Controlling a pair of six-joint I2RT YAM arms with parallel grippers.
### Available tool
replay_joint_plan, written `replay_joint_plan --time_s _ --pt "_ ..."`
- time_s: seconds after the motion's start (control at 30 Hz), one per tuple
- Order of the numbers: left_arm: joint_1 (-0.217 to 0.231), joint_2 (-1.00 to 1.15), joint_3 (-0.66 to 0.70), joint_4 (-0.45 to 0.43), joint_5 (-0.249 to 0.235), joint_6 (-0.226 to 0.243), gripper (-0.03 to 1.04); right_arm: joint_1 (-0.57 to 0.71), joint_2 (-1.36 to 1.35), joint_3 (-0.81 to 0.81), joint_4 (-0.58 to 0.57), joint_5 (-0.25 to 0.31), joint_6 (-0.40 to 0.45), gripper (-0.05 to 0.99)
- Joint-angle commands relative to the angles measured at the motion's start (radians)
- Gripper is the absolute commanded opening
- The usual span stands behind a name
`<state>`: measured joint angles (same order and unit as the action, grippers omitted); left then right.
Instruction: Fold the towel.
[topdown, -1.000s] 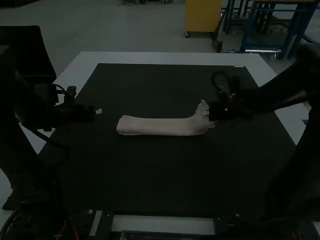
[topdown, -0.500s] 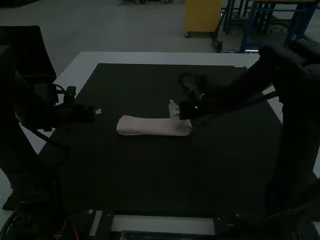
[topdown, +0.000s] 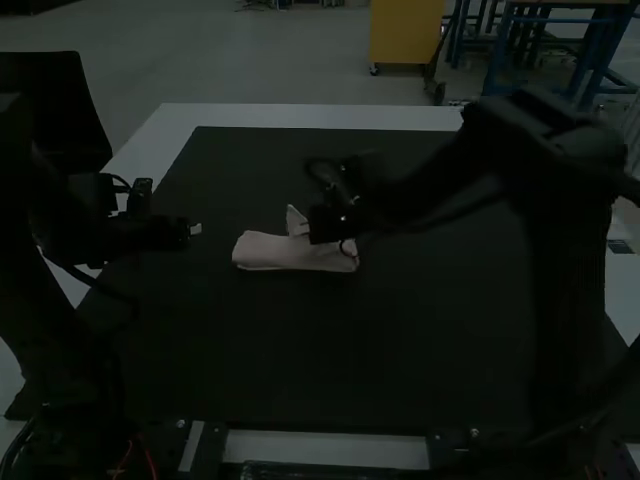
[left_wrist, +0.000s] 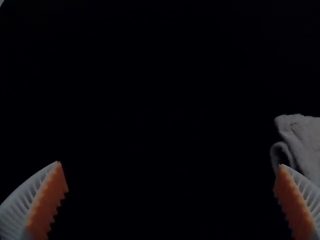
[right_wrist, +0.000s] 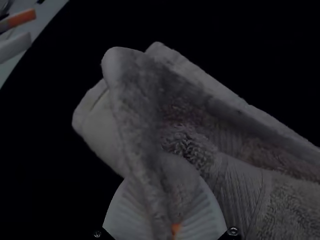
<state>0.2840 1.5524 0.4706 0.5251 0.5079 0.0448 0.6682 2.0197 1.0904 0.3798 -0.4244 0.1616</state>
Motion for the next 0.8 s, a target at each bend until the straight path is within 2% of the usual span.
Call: replay_joint_plan --time_s 0.0,0.6,0.77 --pt "0.011 -0.023 -0.006 0.009 -0.006 0.013 0.97 0.024 0.019 0.063 0.018 -0.020 0.033 -0.02" --pt "0.011 -0.023 -0.018 0.004 -0.005 0.036 0.97 0.065 0.134 0.180 0.051 -0.019 0.038 -0.02" --pt "0.011 -0.034 -0.018 -0.010 -0.005 0.036 0.97 0.076 0.152 0.210 0.079 -0.017 0.064 -0.02"
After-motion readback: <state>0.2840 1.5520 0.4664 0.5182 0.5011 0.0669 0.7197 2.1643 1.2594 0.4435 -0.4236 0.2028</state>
